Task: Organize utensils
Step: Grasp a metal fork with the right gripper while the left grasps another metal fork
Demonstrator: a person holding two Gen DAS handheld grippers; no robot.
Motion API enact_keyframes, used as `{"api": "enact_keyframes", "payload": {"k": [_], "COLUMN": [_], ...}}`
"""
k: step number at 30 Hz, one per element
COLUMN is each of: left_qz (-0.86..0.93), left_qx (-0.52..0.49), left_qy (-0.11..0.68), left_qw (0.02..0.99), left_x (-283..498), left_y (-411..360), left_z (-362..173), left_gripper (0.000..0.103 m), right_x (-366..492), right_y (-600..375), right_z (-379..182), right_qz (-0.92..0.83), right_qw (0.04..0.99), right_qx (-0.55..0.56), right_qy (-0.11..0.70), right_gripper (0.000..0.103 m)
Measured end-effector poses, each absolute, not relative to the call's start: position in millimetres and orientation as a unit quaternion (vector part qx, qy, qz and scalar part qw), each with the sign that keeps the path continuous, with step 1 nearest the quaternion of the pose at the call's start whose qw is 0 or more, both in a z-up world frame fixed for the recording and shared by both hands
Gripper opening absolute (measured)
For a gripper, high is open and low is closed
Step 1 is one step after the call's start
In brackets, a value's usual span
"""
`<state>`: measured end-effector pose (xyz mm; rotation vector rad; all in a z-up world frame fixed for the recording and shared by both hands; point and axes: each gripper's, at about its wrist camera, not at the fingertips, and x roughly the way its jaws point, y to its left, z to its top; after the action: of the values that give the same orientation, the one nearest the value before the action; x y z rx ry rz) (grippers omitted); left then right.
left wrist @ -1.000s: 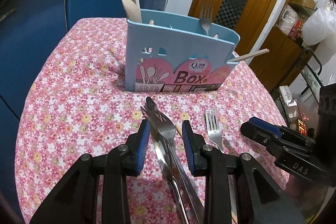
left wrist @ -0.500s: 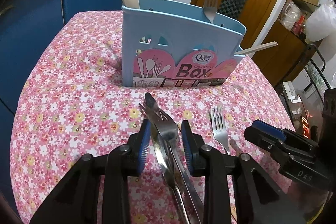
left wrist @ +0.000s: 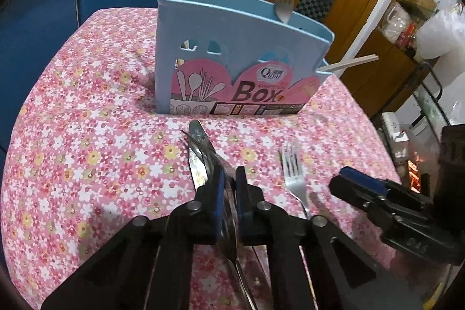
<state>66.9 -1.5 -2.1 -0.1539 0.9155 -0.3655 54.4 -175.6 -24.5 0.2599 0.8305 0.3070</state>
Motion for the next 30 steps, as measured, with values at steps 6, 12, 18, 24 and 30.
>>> {"api": "enact_keyframes", "payload": {"k": [6,12,18,24,30], "left_qz": [-0.187,-0.22,-0.215,-0.213,-0.204], "left_qx": [-0.105,-0.141,-0.144,-0.147,-0.136], "left_qy": [0.426,0.431,0.424,0.41,0.387], "left_qw": [0.879,0.864,0.868,0.875,0.889], "left_x": [57.5,52.9,42.9,33.6,26.0], "left_y": [13.4,26.9,38.3,52.7,59.8], "left_z": [8.6,13.2,16.3,26.7,41.8], "left_gripper": [0.003,0.002,0.002,0.002,0.002], "right_x": [54.5,56.5,59.7,73.5,96.1], "right_y": [-174.6,-167.7,-159.2,-151.6,-145.4], "right_z": [-24.2,-21.9,-21.3,-23.0,-32.6], "right_qz": [0.152,0.163,0.169,0.171,0.177], "right_qw": [0.894,0.89,0.886,0.88,0.865], "right_qx": [0.127,0.12,0.107,0.087,0.08], "right_qy": [0.403,0.41,0.419,0.434,0.462], "right_gripper": [0.04,0.04,0.04,0.04,0.04]}}
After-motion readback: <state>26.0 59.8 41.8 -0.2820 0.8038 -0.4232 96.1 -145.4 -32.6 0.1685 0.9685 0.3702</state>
